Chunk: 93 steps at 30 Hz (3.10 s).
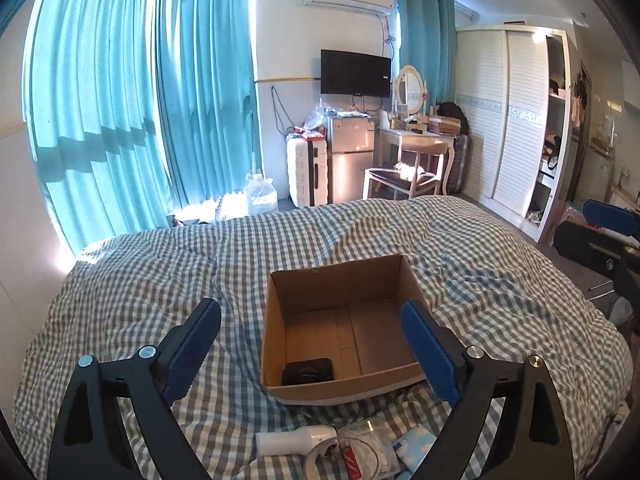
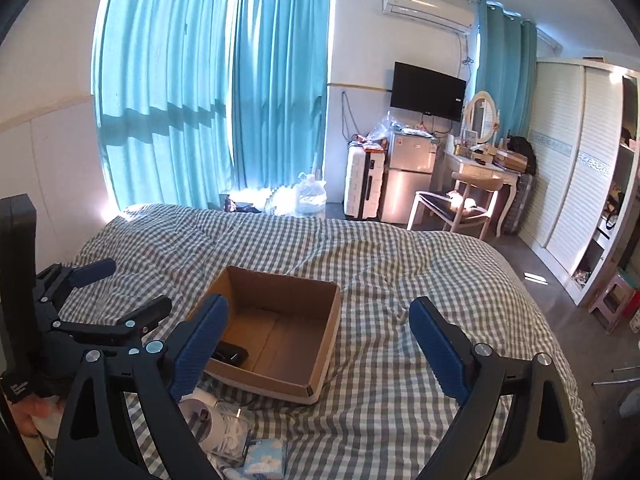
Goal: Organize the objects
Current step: 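Withdraw the right tool from the box toward the remaining items, then lift the white tape roll with the left tool while the right tool grasps the tissue pack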
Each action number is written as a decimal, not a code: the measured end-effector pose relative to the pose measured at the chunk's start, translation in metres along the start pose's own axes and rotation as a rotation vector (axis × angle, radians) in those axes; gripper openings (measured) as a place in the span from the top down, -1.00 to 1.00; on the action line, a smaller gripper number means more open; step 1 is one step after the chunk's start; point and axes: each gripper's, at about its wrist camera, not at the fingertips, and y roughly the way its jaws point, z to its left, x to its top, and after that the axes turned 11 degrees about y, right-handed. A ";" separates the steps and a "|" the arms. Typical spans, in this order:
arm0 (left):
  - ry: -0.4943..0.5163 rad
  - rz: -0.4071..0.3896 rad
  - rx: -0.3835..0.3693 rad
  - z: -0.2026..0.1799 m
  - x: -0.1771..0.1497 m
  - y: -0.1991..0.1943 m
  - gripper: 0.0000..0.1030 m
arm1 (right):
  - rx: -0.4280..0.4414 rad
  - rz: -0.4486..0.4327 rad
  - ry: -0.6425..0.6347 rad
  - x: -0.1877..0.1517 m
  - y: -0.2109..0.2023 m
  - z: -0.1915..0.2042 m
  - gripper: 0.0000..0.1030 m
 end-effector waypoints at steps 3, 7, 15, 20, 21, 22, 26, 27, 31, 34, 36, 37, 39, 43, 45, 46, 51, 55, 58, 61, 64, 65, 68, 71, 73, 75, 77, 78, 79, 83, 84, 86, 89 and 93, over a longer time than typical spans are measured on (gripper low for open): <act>0.000 -0.007 0.011 -0.002 -0.004 -0.015 -0.83 | 0.013 -0.018 0.004 -0.002 -0.015 0.003 -0.79; -0.019 -0.008 0.017 -0.001 -0.013 -0.029 -0.83 | 0.041 0.015 -0.030 -0.012 -0.018 0.009 -0.79; -0.016 0.007 0.062 -0.007 -0.051 -0.032 -0.83 | 0.034 0.118 -0.059 -0.061 0.009 0.012 -0.79; -0.025 0.060 0.054 -0.016 -0.083 -0.018 -0.83 | 0.032 0.187 -0.087 -0.099 0.030 0.010 -0.79; -0.033 0.073 0.052 -0.018 -0.090 -0.015 -0.83 | 0.033 0.198 -0.088 -0.105 0.034 0.009 -0.79; -0.037 0.090 0.038 -0.021 -0.096 -0.010 -0.83 | 0.031 0.210 -0.088 -0.112 0.038 0.009 -0.79; -0.036 0.121 0.019 -0.027 -0.118 0.002 -0.83 | 0.022 0.257 -0.098 -0.137 0.053 0.008 -0.79; -0.038 0.126 0.011 -0.030 -0.122 0.005 -0.83 | 0.017 0.263 -0.104 -0.140 0.057 0.008 -0.79; -0.028 0.158 -0.005 -0.037 -0.140 0.014 -0.83 | -0.002 0.287 -0.113 -0.157 0.068 0.006 -0.79; -0.036 0.178 -0.027 -0.042 -0.149 0.020 -0.83 | -0.010 0.305 -0.100 -0.168 0.076 0.001 -0.79; -0.039 0.198 -0.045 -0.047 -0.155 0.025 -0.83 | -0.023 0.315 -0.103 -0.172 0.079 0.000 -0.78; -0.037 0.212 -0.054 -0.050 -0.158 0.029 -0.83 | -0.025 0.318 -0.106 -0.175 0.081 -0.001 -0.78; -0.029 0.239 -0.068 -0.054 -0.164 0.036 -0.83 | -0.032 0.329 -0.105 -0.180 0.086 -0.004 -0.78; -0.029 0.284 -0.127 -0.060 -0.171 0.049 -0.83 | -0.041 0.351 -0.082 -0.189 0.093 -0.013 -0.72; -0.035 0.300 -0.150 -0.061 -0.175 0.055 -0.83 | -0.042 0.360 -0.081 -0.193 0.095 -0.013 -0.69; -0.041 0.315 -0.165 -0.061 -0.178 0.060 -0.83 | -0.044 0.361 -0.082 -0.195 0.096 -0.013 -0.69; -0.114 0.373 -0.227 -0.057 -0.182 0.084 -0.83 | -0.042 0.375 -0.094 -0.203 0.101 -0.011 -0.69; -0.167 0.403 -0.265 -0.055 -0.183 0.106 -0.83 | -0.032 0.390 -0.082 -0.207 0.104 -0.015 -0.69; -0.186 0.404 -0.277 -0.057 -0.183 0.114 -0.83 | -0.024 0.411 -0.063 -0.209 0.109 -0.018 -0.69; -0.174 0.396 -0.278 -0.059 -0.183 0.114 -0.76 | -0.025 0.424 -0.065 -0.211 0.111 -0.018 -0.69; -0.172 0.388 -0.281 -0.059 -0.180 0.109 -0.66 | -0.030 0.430 -0.077 -0.212 0.112 -0.015 -0.64; -0.165 0.391 -0.267 -0.059 -0.180 0.106 -0.66 | -0.026 0.435 -0.083 -0.213 0.113 -0.014 -0.58; -0.130 0.385 -0.205 -0.060 -0.175 0.094 -0.65 | -0.021 0.442 -0.100 -0.215 0.115 -0.008 -0.56; -0.098 0.372 -0.118 -0.056 -0.170 0.079 -0.65 | -0.002 0.452 -0.105 -0.216 0.115 -0.004 -0.53; -0.070 0.372 -0.054 -0.051 -0.167 0.073 -0.65 | 0.005 0.459 -0.113 -0.218 0.116 -0.002 -0.46; -0.050 0.362 -0.011 -0.046 -0.166 0.068 -0.65 | 0.009 0.469 -0.125 -0.220 0.118 0.001 -0.44; -0.053 0.361 0.003 -0.040 -0.166 0.065 -0.65 | 0.013 0.483 -0.137 -0.222 0.121 0.004 -0.44; -0.059 0.358 0.006 -0.037 -0.168 0.064 -0.65 | 0.015 0.491 -0.147 -0.223 0.122 0.007 -0.44; -0.063 0.357 0.014 -0.035 -0.169 0.064 -0.65 | 0.018 0.500 -0.156 -0.225 0.124 0.010 -0.44; -0.076 0.360 0.021 -0.029 -0.175 0.062 -0.65 | 0.011 0.537 -0.187 -0.233 0.135 0.017 -0.44; -0.081 0.360 0.018 -0.027 -0.177 0.061 -0.65 | 0.003 0.544 -0.185 -0.233 0.137 0.014 -0.44; -0.087 0.357 0.008 -0.025 -0.180 0.060 -0.65 | -0.008 0.555 -0.191 -0.235 0.141 0.015 -0.44; -0.097 0.357 -0.002 -0.024 -0.185 0.060 -0.65 | -0.022 0.573 -0.225 -0.240 0.146 0.020 -0.44; -0.121 0.361 -0.014 -0.021 -0.189 0.062 -0.65 | -0.021 0.586 -0.251 -0.244 0.147 0.025 -0.41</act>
